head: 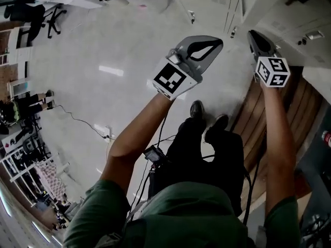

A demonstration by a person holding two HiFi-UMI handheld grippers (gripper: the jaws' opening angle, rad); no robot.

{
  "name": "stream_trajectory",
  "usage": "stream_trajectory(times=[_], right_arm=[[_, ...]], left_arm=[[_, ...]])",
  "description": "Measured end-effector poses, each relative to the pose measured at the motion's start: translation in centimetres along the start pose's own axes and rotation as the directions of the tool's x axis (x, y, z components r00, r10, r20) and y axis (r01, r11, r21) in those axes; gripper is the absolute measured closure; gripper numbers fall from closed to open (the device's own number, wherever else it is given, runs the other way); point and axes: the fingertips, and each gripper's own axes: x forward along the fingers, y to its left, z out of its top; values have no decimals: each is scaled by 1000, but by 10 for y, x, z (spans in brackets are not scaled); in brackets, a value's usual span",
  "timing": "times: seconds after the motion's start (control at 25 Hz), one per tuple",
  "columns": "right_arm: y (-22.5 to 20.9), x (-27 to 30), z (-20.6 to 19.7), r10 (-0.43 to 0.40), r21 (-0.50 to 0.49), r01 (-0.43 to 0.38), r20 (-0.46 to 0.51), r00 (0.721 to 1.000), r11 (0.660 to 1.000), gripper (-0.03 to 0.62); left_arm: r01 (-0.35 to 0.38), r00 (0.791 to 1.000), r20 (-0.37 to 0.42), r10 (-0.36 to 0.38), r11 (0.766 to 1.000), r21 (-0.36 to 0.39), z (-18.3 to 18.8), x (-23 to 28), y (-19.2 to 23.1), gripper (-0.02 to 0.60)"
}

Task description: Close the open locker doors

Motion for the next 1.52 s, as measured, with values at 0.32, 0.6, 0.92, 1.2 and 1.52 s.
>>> stream_trajectory(times=[0.32,0.6,0.92,1.2,1.52], right_arm=[[91,-97,101,31,-61,-27,59,998,998,569],[126,-161,176,16,-100,-6,101,995,995,569],[155,-228,251,-12,-77,23,141,990,997,569],[163,-280,306,-95,-111,114,162,982,987,569],[149,-329,336,-218,-105,242,196,956,965,569]], left_arm=[[64,998,5,-64,998,17,69,-47,-35,578],[75,996,49,-76,997,24,138,-69,-47,578],[76,981,176,-85,995,56,240,-91,-59,578],[123,965,230,-123,992,15,305,-103,-79,578],[240,941,249,-229,971,-15,339,-101,-98,578]])
